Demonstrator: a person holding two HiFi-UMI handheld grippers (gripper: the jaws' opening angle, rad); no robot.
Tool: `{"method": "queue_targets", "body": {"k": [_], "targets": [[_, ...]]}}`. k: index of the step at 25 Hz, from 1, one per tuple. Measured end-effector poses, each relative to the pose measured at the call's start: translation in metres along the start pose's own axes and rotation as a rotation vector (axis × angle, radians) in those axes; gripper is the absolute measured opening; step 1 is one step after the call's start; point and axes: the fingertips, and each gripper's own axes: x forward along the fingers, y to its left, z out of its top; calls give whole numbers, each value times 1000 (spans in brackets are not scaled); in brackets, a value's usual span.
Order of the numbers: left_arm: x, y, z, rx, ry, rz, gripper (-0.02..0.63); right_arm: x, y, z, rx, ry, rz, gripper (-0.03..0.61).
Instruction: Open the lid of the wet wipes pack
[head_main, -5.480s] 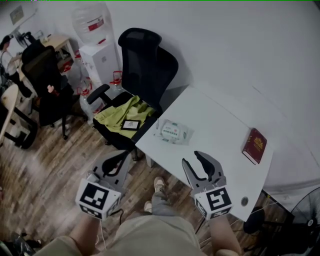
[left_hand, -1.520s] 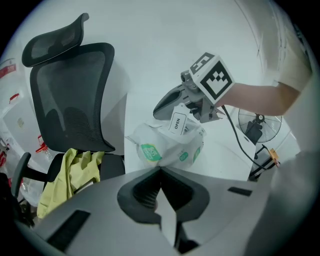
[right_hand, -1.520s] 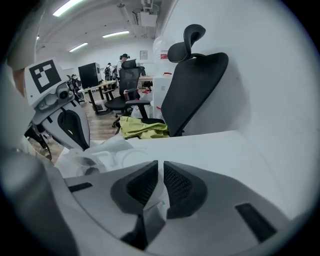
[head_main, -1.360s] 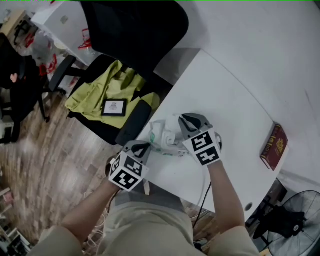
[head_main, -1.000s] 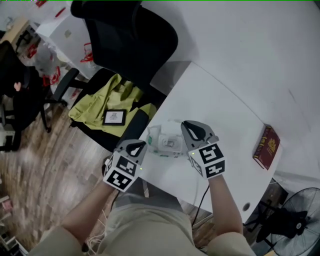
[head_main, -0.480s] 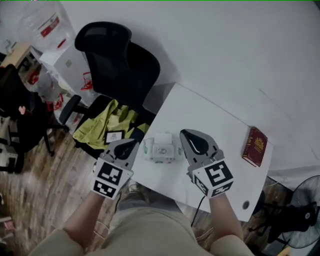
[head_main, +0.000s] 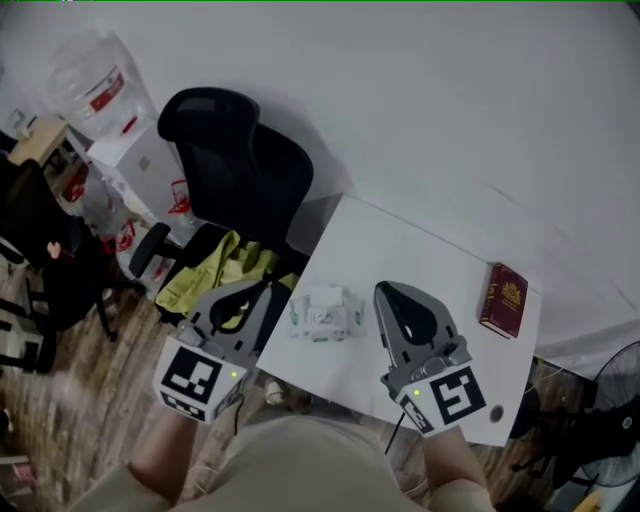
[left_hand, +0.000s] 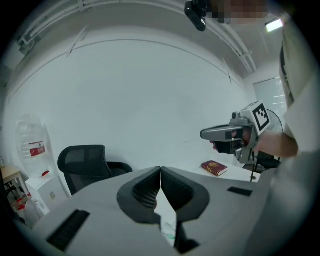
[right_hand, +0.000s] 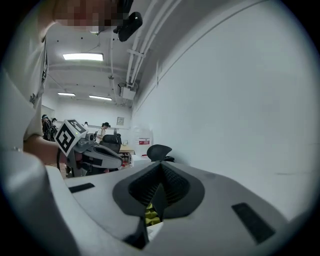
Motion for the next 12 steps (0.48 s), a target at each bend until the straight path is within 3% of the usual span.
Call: {"method": "queue_targets", "body": {"k": [4, 12], "targets": [[-16, -2, 22, 6, -63, 10, 21, -14, 6, 15, 24, -36, -1, 23], [-27, 3, 16, -4, -64, 44, 21, -24, 22, 8, 76, -27, 23, 23]]}}
